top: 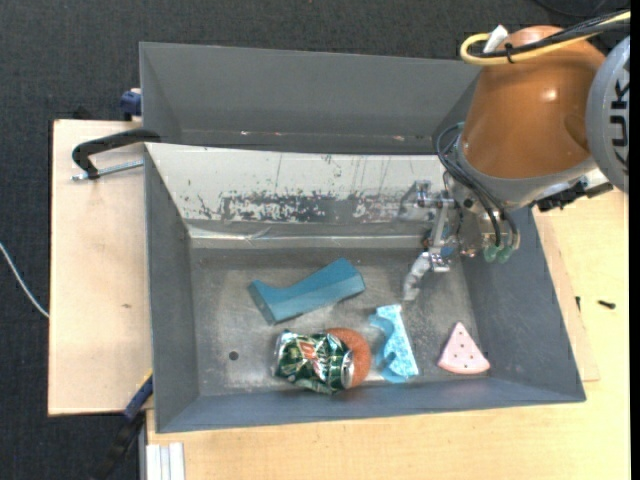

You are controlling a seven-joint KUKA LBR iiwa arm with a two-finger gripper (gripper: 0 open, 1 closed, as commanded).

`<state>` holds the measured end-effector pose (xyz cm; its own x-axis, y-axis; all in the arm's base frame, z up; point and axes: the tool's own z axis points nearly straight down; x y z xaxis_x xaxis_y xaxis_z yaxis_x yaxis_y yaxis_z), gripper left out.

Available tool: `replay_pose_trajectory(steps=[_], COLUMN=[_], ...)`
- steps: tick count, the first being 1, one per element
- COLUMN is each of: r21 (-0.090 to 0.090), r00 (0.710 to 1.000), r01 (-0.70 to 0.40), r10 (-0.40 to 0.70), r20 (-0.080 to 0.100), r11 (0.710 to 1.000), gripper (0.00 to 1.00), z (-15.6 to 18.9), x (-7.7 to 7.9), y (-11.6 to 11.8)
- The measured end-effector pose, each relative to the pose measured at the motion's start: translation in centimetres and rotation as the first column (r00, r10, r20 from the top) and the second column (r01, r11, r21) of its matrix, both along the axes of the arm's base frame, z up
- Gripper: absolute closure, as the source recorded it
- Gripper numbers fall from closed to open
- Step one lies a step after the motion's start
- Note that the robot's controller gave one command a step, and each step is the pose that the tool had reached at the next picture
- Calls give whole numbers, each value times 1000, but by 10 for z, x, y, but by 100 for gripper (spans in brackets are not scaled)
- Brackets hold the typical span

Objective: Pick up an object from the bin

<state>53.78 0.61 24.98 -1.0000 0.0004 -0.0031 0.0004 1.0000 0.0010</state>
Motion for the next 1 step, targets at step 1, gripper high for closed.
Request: replay_pose_trajectory(steps=[1], r21=[0], r00=[1000], r01=[0], r10=[0], r20=[0], r11=[1000], gripper=[0], z=[0], x=[0], y=[0])
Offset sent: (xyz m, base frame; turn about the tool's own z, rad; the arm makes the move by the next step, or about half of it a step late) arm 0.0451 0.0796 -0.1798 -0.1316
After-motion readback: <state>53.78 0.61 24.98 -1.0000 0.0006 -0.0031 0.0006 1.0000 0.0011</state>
